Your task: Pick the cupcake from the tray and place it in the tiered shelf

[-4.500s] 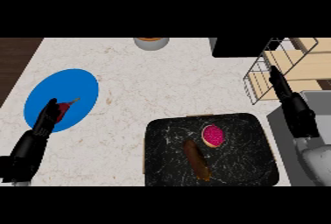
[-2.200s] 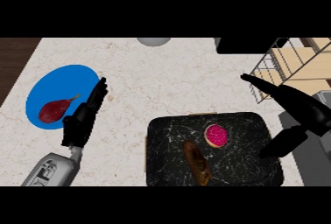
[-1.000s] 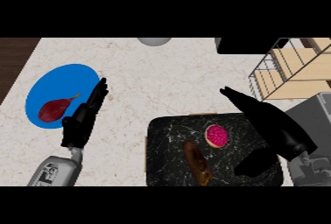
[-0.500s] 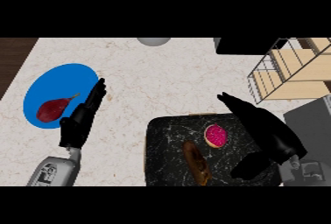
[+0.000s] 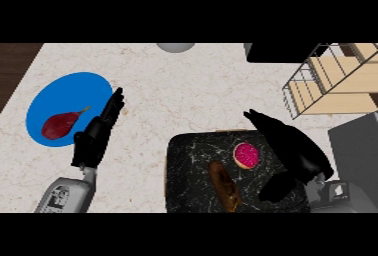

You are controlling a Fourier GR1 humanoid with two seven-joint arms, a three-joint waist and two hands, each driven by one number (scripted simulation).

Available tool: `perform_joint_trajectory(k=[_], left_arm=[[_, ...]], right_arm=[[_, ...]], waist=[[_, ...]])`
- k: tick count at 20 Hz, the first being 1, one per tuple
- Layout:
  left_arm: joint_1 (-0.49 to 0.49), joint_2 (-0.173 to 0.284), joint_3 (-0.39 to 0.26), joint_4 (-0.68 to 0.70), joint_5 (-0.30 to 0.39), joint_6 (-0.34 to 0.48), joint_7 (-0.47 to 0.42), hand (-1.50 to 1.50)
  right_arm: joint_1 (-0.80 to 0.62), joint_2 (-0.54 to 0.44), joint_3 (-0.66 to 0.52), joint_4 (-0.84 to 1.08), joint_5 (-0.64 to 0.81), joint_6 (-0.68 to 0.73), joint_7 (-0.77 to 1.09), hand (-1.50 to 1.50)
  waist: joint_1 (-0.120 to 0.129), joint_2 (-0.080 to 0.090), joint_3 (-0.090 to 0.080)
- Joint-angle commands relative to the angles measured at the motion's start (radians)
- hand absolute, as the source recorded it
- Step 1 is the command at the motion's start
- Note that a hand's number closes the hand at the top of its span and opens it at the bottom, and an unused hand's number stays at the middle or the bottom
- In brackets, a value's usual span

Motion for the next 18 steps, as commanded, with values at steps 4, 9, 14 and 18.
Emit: perform_joint_trajectory(k=[4,9,14,18], left_arm=[[-0.027,0.002,0.023,-0.004,-0.002,-0.018,0.028,0.0],[-0.019,0.004,0.055,0.045,0.012,-0.045,-0.031,0.0],[0.034,-0.045,0.0,0.034,-0.053,-0.001,-0.063,0.0],[-0.006,-0.013,0.035,-0.003,-0.023,-0.036,0.024,0.0]], right_arm=[[-0.007,0.031,-0.003,0.099,0.052,-0.028,-0.075,-1.5],[-0.016,0.064,0.006,0.17,0.096,-0.062,-0.081,-1.5],[-0.032,0.106,0.028,0.187,0.125,-0.069,-0.054,-1.5],[0.01,0.071,0.026,0.193,0.137,-0.072,-0.104,-1.5]], waist=[[0.005,0.005,0.026],[0.006,0.006,0.026],[0.007,0.005,0.025],[0.004,0.004,0.026]])
